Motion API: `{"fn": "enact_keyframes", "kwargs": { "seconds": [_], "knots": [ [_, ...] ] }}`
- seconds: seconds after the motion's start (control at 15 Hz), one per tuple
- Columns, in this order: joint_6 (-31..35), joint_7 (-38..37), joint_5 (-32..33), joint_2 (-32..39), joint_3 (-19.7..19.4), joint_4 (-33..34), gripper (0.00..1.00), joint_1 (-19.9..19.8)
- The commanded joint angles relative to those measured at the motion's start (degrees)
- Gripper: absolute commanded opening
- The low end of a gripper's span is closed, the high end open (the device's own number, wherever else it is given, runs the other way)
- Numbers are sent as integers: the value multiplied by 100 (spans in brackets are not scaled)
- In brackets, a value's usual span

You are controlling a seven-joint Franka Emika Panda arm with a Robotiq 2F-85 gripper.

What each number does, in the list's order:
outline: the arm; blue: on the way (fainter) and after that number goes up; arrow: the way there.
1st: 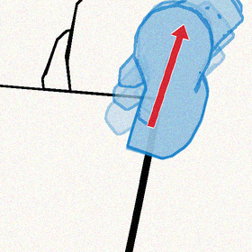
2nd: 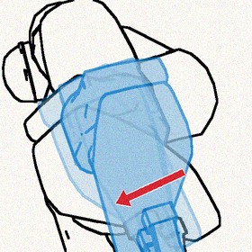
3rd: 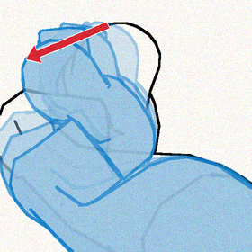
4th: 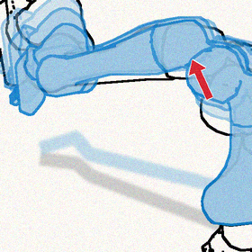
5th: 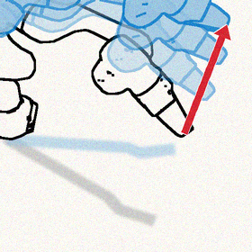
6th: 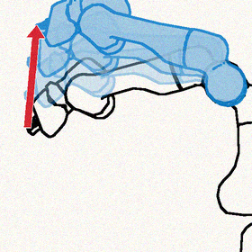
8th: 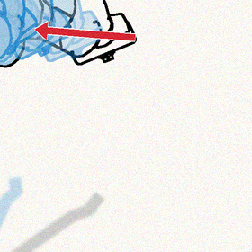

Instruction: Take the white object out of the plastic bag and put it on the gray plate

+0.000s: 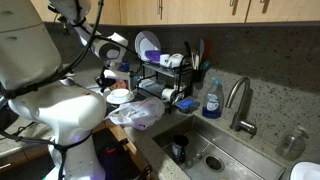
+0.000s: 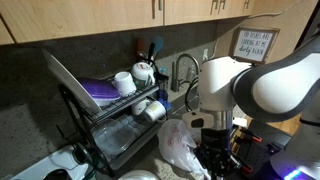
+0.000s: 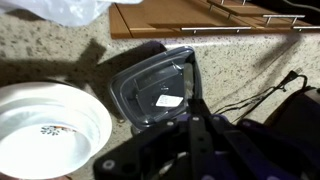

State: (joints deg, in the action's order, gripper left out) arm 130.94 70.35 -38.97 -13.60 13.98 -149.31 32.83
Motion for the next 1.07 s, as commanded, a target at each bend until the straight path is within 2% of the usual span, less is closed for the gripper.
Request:
{"fn": "enact_keyframes", "kwargs": {
  "seconds": [0.0, 0.2, 0.4, 0.67, 1.0],
  "knots": [
    [40, 827, -474, 572, 203, 410, 1, 30],
    [32, 1529, -774, 1135, 430, 763, 0, -45],
    [-45, 1861, -776, 1762, 681, 1204, 0, -150],
    [0, 1822, -569, 2559, 968, 1735, 0, -291],
    [-32, 1538, -208, 3316, 1116, 2188, 0, -505]
  ]
}}
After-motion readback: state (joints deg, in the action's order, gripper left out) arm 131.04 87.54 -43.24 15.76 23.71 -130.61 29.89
